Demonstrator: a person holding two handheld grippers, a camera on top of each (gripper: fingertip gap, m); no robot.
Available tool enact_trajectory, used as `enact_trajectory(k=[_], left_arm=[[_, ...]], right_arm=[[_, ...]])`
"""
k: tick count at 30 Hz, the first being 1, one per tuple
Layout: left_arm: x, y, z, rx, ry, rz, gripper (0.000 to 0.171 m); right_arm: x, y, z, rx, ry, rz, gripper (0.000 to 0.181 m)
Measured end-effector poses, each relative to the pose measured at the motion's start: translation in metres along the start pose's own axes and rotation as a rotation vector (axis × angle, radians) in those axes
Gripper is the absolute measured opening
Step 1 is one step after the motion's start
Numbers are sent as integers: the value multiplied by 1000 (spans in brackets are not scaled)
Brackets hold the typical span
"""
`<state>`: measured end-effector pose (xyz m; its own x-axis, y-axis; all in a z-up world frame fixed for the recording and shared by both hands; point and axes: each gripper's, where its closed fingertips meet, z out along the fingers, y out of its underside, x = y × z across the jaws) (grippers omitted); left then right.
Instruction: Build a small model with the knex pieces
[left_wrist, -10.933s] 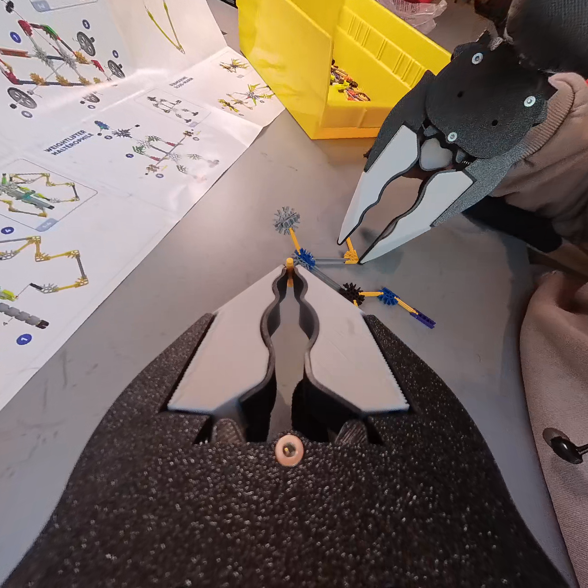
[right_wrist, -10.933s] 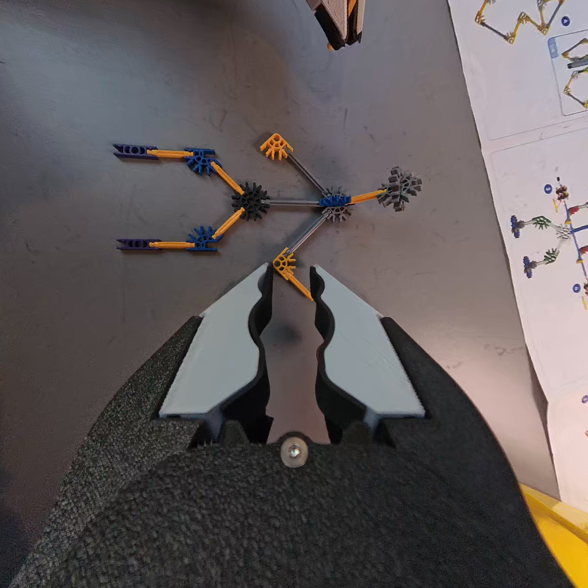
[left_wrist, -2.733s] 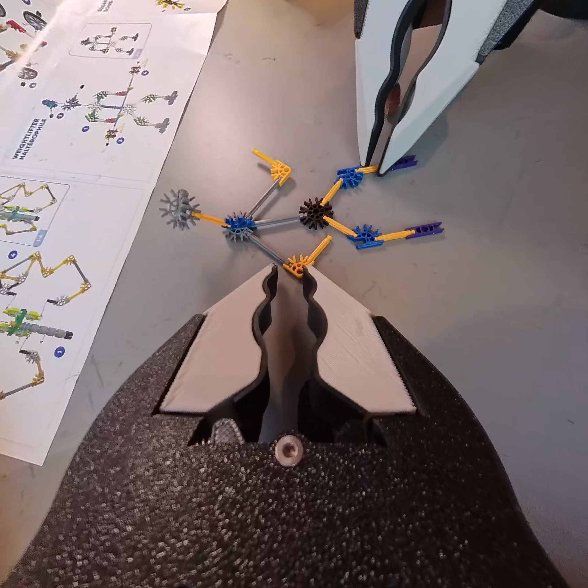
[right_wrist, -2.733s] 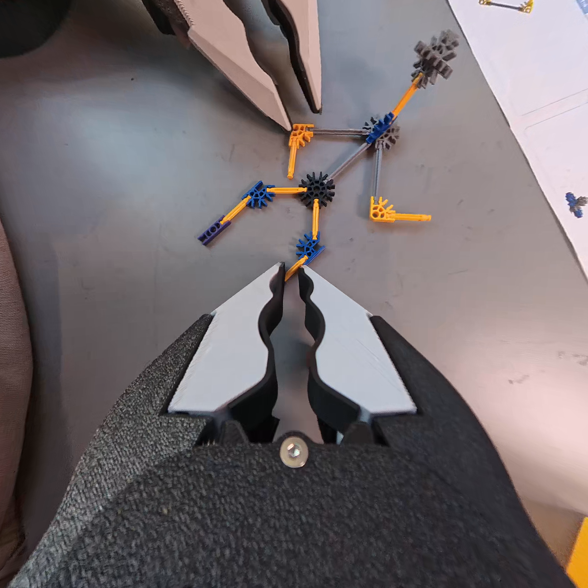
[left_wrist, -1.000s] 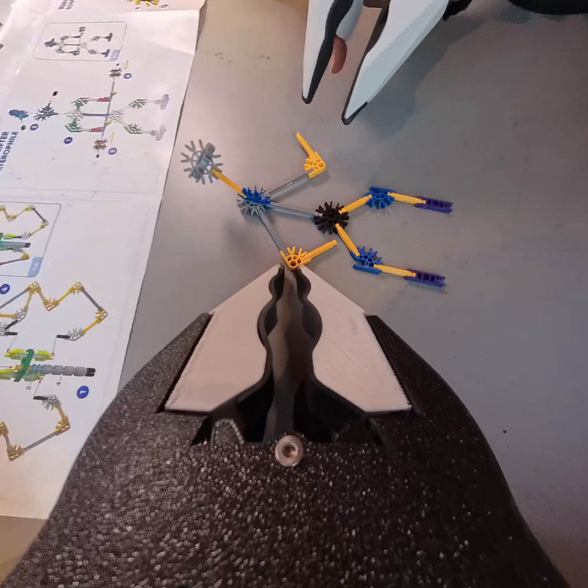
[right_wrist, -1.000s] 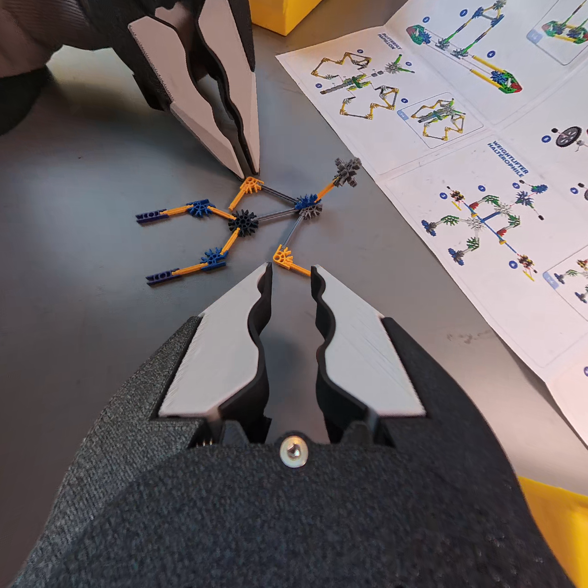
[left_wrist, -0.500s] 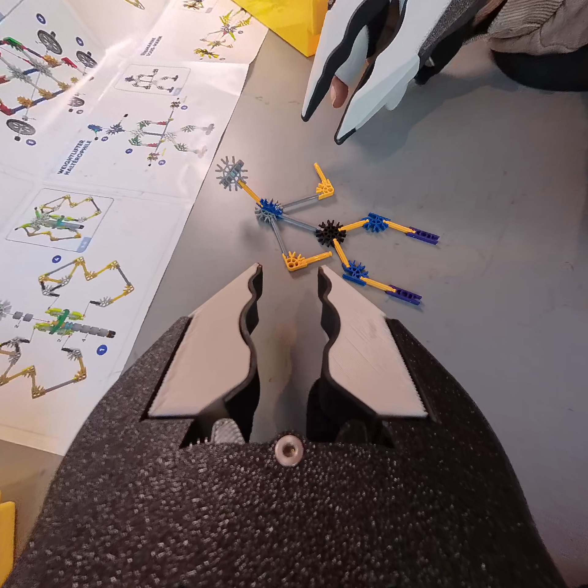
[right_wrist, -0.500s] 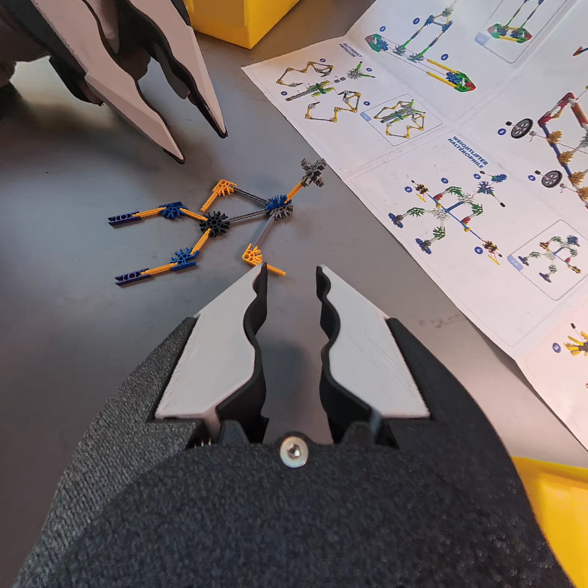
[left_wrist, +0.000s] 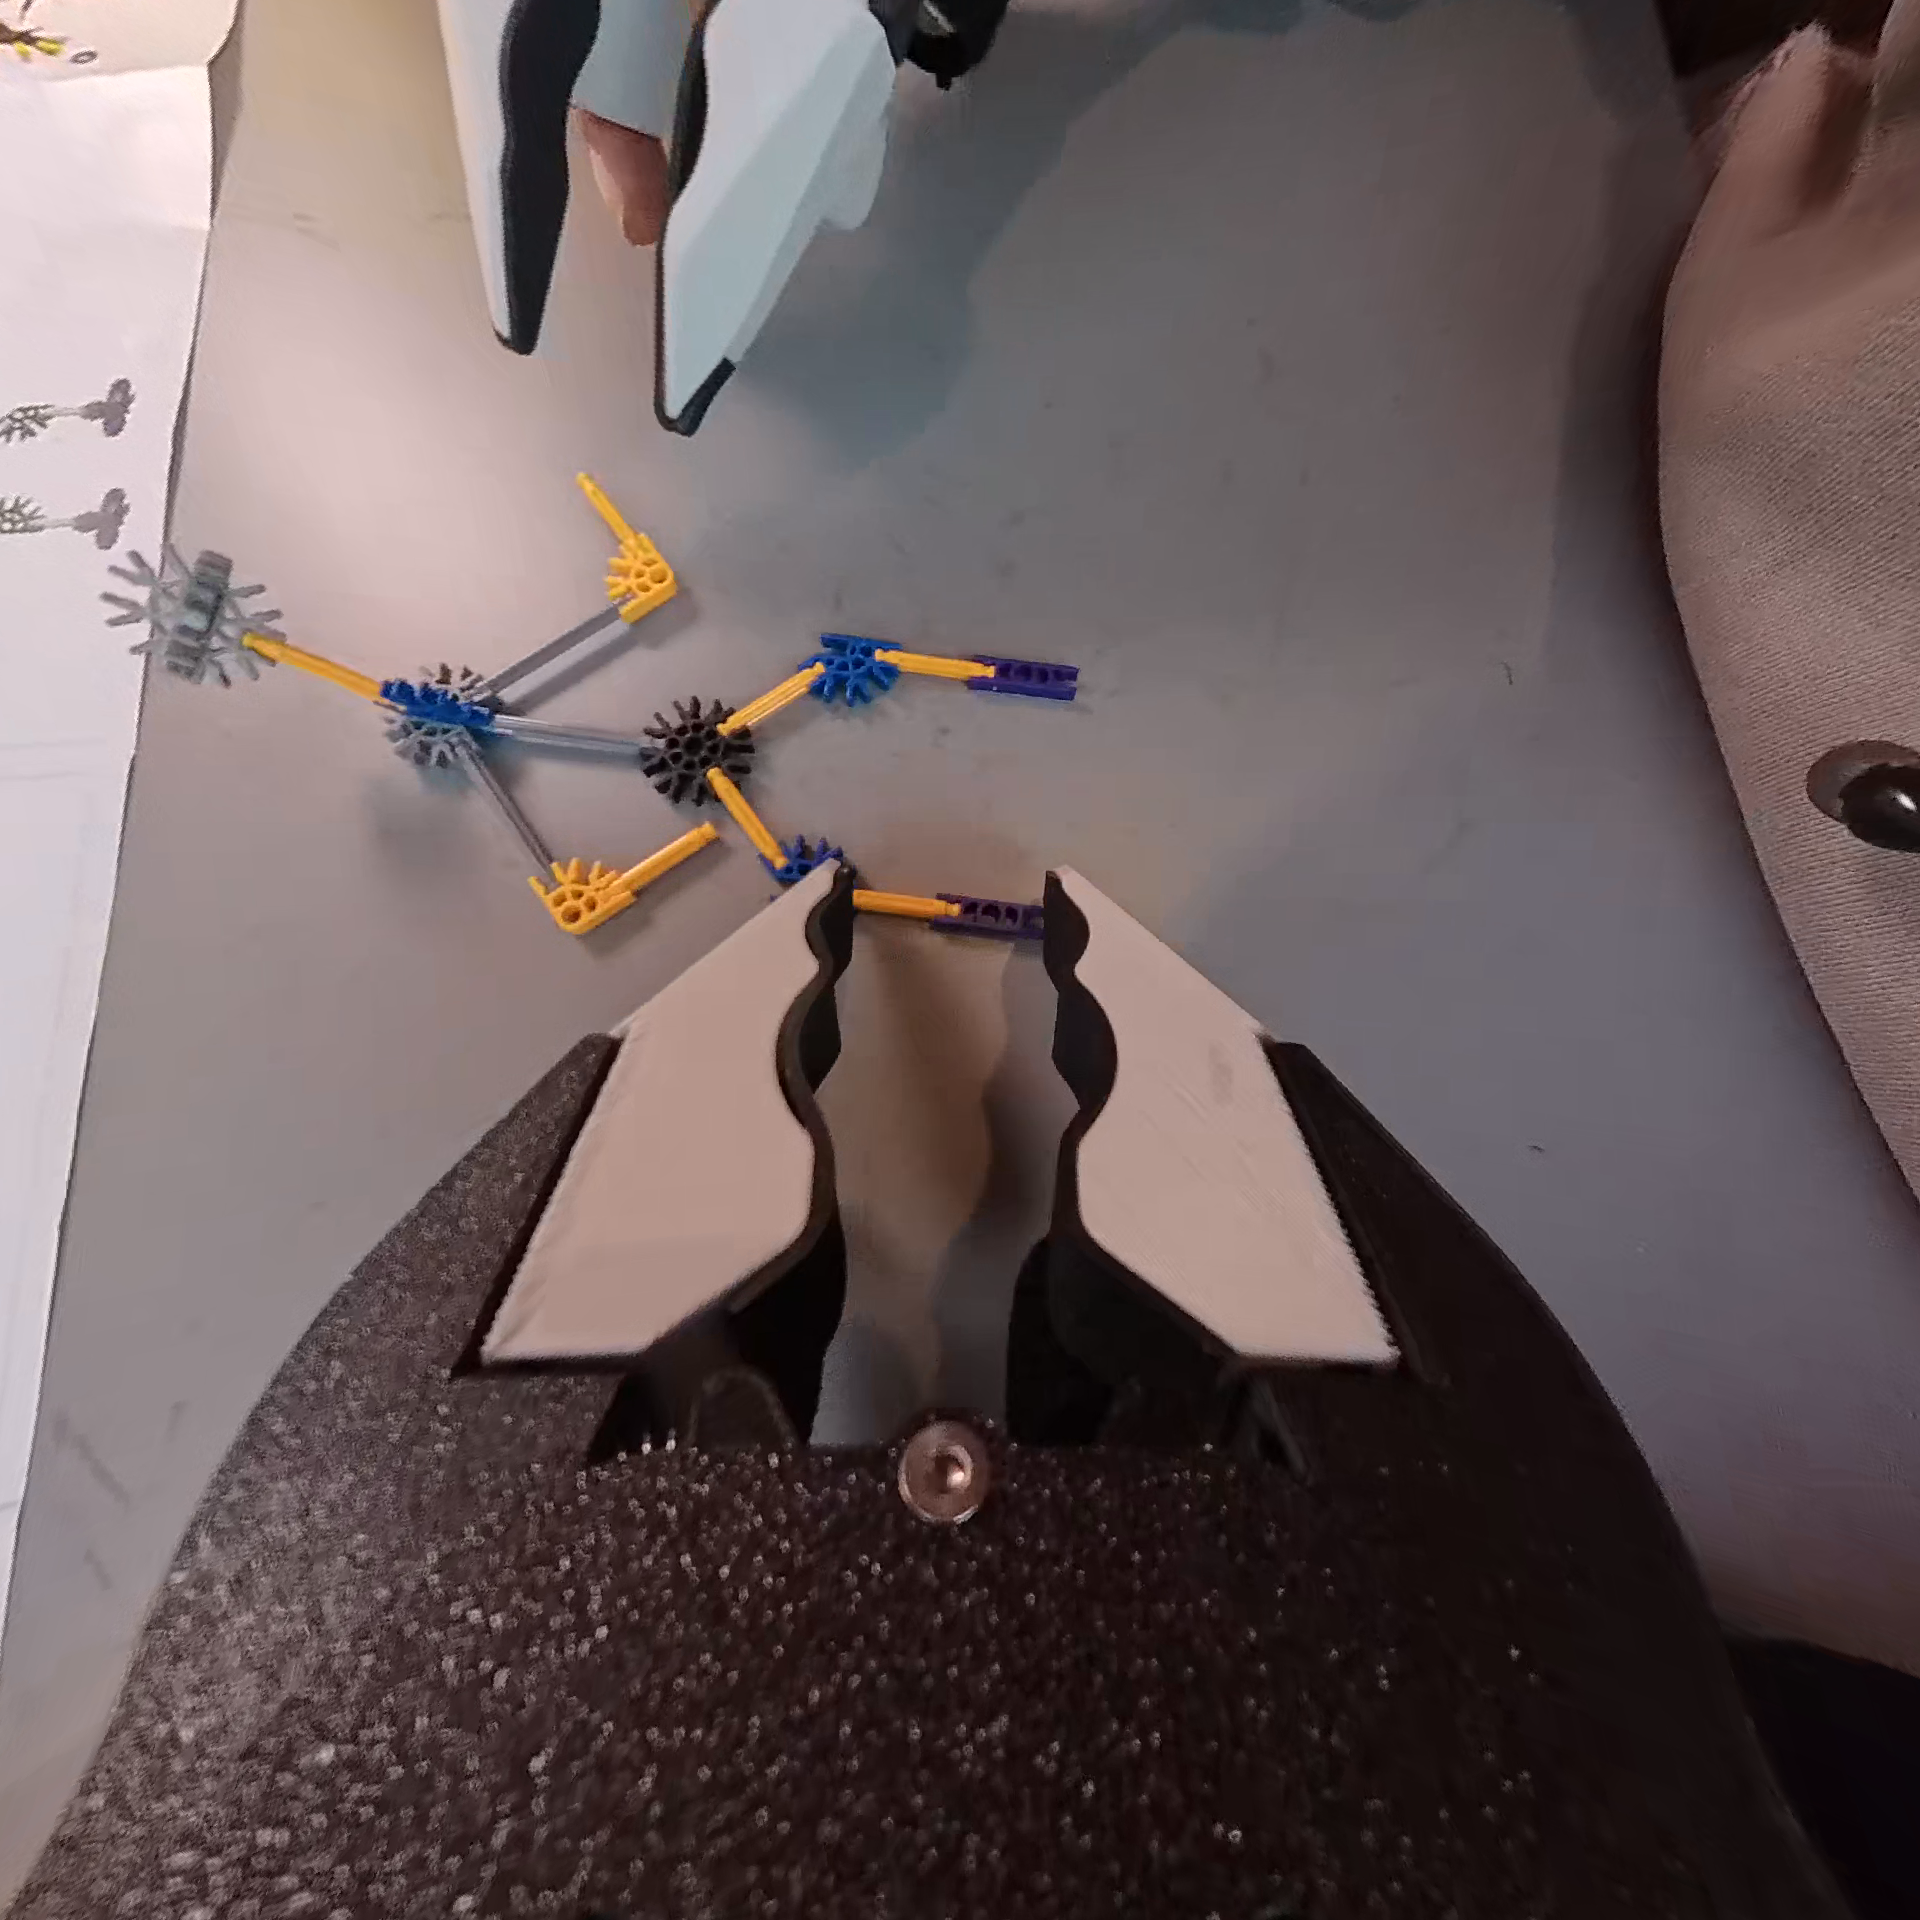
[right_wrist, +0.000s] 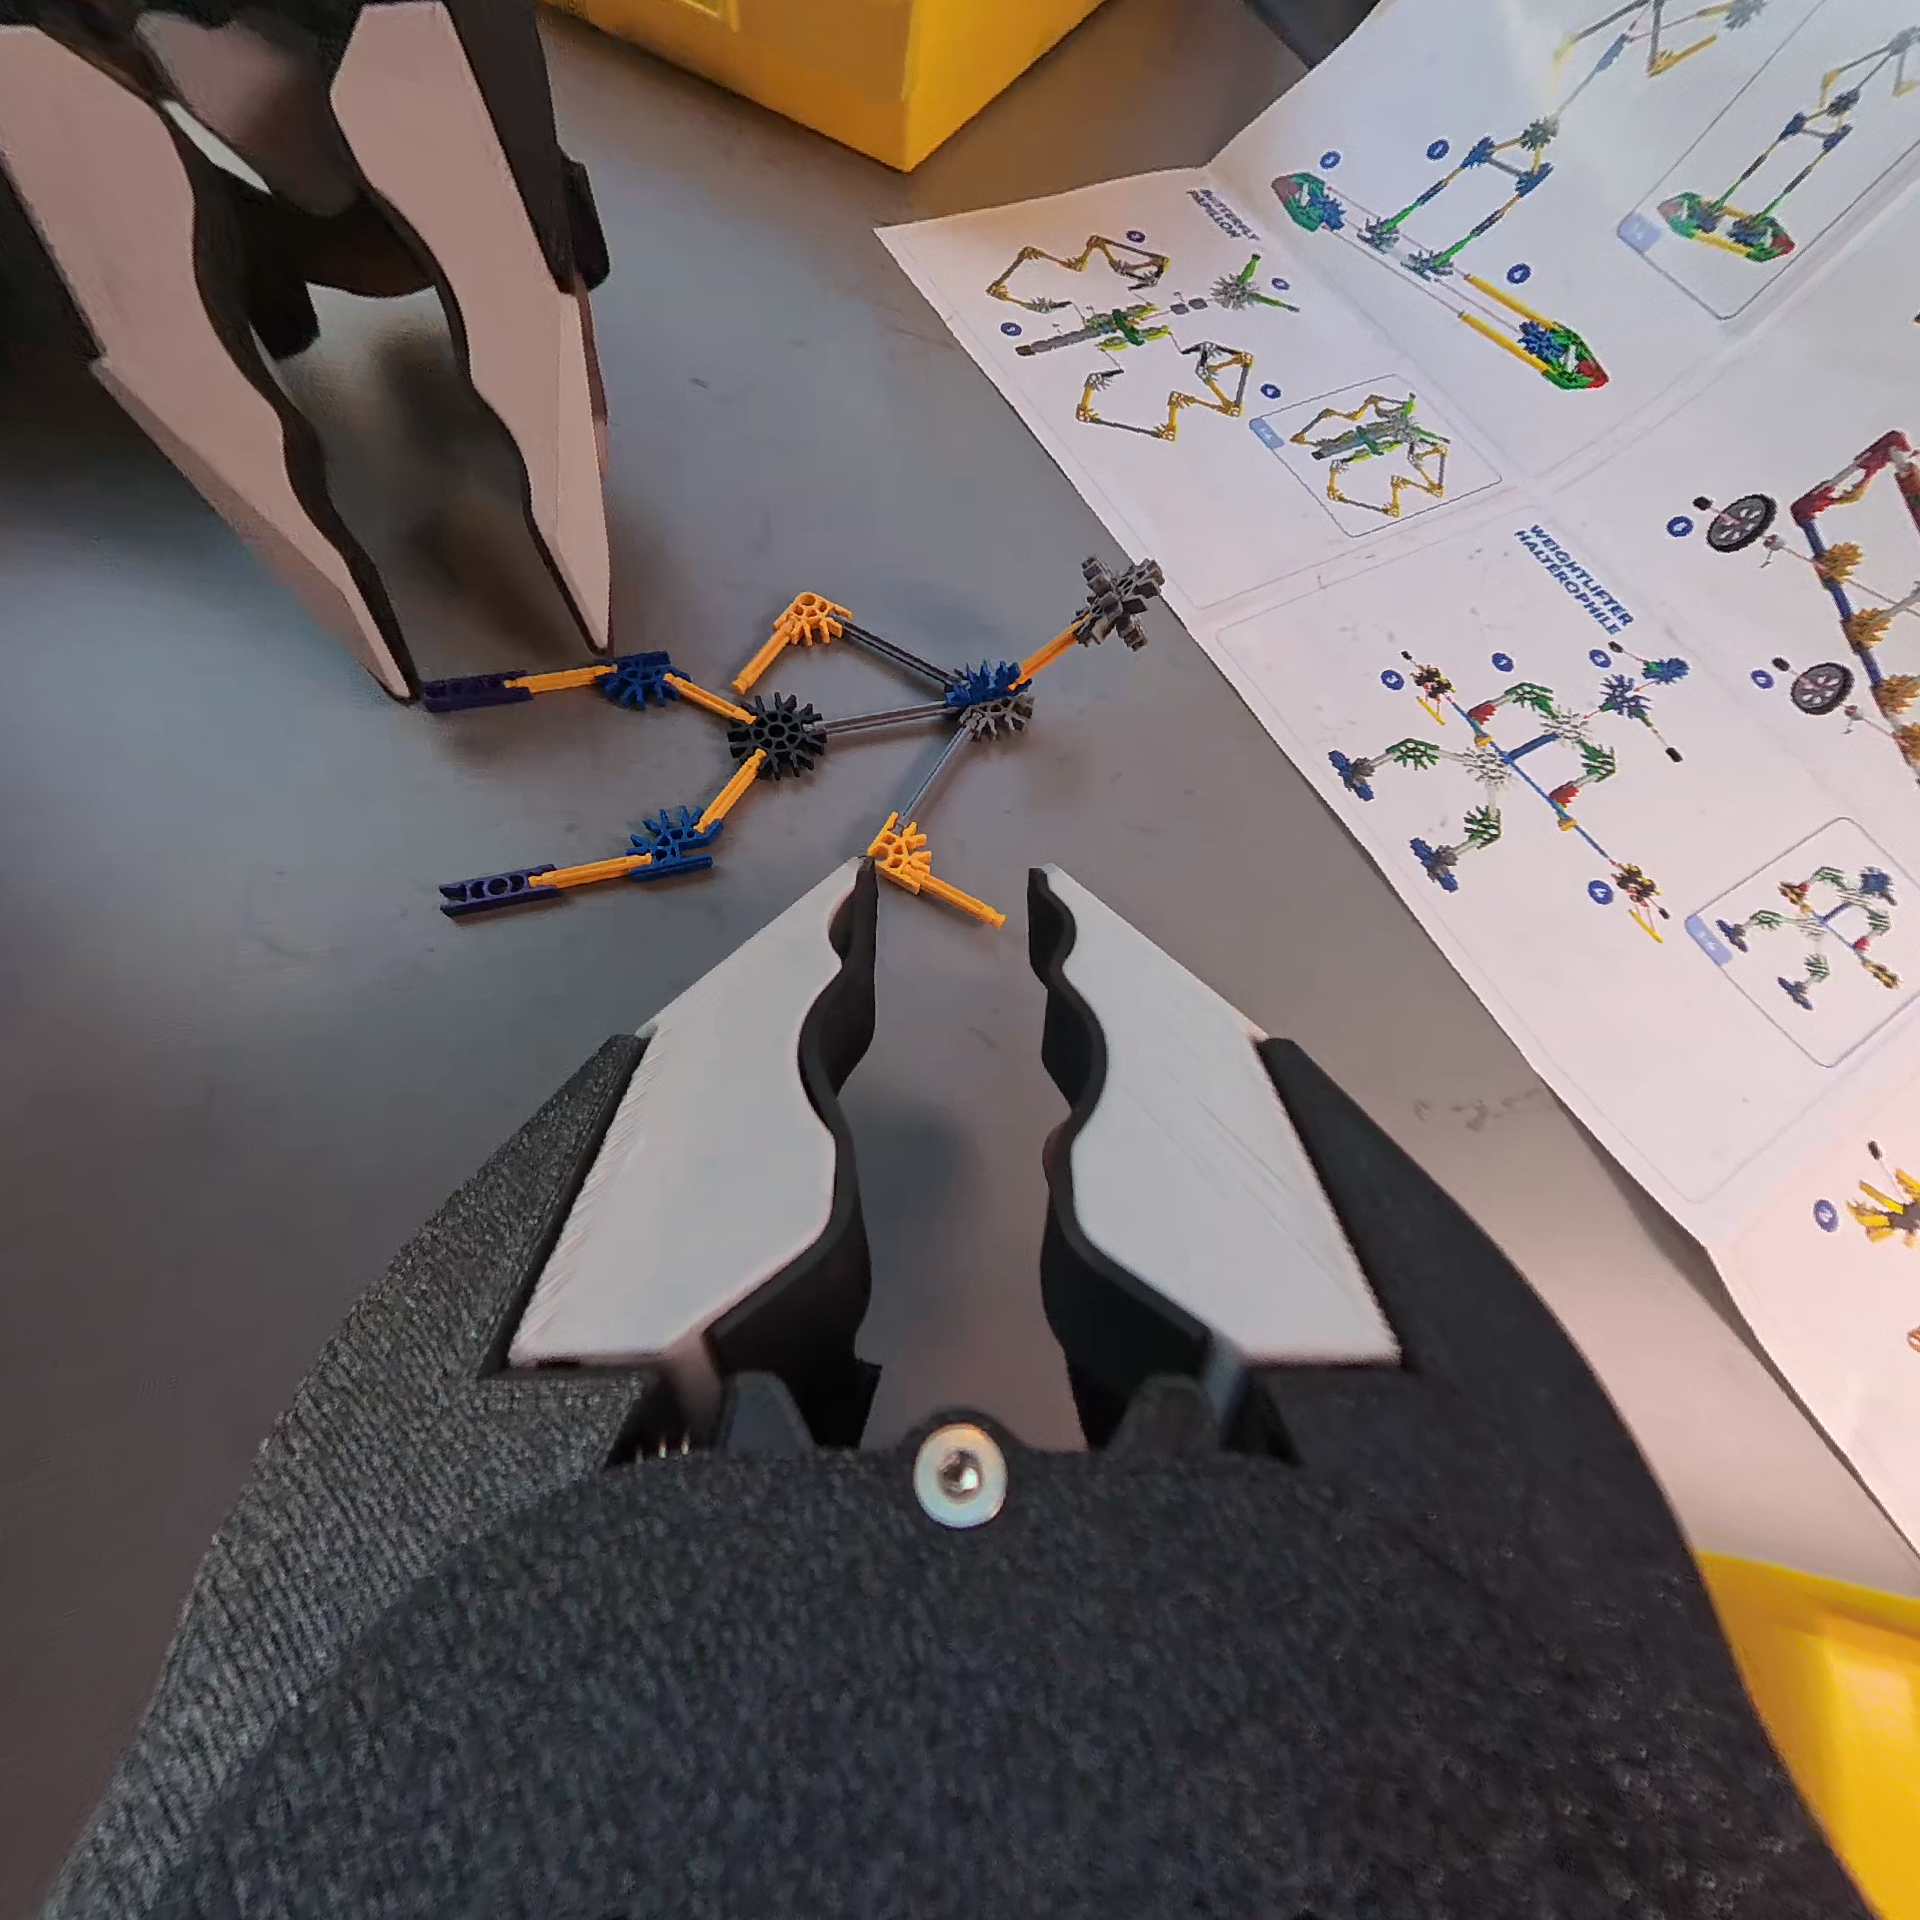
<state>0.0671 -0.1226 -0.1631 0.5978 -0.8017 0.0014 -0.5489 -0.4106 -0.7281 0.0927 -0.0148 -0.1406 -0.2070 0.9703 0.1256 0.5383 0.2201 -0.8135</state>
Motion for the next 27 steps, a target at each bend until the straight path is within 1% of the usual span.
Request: enact_trajectory(k=[3,7,12,16,18,20,23,25,27], left_arm=[[0,-2,10,-9,-23,41,34],[-9,-8,17,11,-90,40,15],[-20,-16,25,13,-180,24,13],[-32,-19,27,28,-247,-18,14],[-38,-23,21,67,-260,-57,20],[-46,-29,10,136,-276,-114,24],[-62,-38,-13,254,-308,-226,30],[-72,-38,-26,310,-313,-304,35],[-79,-35,-36,338,-320,-341,37]], right_arm=[[-2,-1,1,4,-9,22,27],[2,-1,1,4,8,34,25],[8,-5,-1,33,18,87,25],[12,-7,-3,56,15,120,25],[12,-6,-3,48,12,115,25],[10,-4,-3,41,10,95,25],[-3,-3,-2,23,-54,66,25],[-14,0,-2,3,-104,43,25],[-19,4,0,-24,-119,7,25]])
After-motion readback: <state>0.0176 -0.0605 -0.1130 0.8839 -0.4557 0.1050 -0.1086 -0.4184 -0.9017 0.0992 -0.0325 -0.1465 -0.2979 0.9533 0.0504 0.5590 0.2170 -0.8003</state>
